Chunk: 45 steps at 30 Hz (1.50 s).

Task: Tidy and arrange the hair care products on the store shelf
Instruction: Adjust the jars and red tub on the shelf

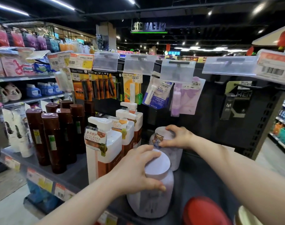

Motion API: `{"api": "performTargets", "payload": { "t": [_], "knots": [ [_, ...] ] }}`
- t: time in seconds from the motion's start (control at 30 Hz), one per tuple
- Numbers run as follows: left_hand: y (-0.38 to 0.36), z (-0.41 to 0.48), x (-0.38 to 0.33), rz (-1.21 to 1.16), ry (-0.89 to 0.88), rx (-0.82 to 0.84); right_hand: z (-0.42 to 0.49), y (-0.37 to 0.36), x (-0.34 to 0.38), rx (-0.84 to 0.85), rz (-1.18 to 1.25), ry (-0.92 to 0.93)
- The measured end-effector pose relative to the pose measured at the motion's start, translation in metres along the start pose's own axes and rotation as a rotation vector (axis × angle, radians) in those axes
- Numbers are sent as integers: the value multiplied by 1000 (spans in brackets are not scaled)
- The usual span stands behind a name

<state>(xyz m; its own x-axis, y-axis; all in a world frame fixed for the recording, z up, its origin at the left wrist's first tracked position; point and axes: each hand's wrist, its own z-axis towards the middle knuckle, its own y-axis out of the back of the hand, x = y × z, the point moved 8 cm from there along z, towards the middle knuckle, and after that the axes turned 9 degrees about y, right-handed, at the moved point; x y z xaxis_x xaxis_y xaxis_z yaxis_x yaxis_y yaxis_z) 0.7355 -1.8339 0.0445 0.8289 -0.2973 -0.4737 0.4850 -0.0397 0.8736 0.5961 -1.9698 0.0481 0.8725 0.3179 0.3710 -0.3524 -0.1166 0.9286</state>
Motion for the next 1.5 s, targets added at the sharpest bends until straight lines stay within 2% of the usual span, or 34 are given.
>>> {"api": "performTargets", "payload": {
  "t": [0.2,0.47,0.67,1.07,1.17,1.27,1.3,1.37,1.43,1.5],
  "knots": [
    [-1,-3,-1,-8,3,-33,-25,-9,18,74,-74,22],
    [-5,-15,11,-219,53,-131,-36,-11,24,120,3,75],
    [-15,-26,30,-362,135,-194,-37,-8,28,92,0,92],
    [-11,-30,29,-285,173,-199,-48,-15,32,68,-39,36],
    [-14,-30,29,-298,169,-174,-59,-6,44,-2,-81,94],
    [-18,-31,30,-320,175,-162,-76,16,68,-198,29,221],
    [-18,-31,30,-322,180,-167,-82,17,76,-198,85,256],
    [-17,-33,31,-314,193,-185,-94,3,92,-49,102,335],
    [-17,-35,30,-313,207,-188,-102,-17,100,109,-8,402],
    [-19,-38,28,-302,224,-199,-103,-23,99,133,-14,400]
  ]
}}
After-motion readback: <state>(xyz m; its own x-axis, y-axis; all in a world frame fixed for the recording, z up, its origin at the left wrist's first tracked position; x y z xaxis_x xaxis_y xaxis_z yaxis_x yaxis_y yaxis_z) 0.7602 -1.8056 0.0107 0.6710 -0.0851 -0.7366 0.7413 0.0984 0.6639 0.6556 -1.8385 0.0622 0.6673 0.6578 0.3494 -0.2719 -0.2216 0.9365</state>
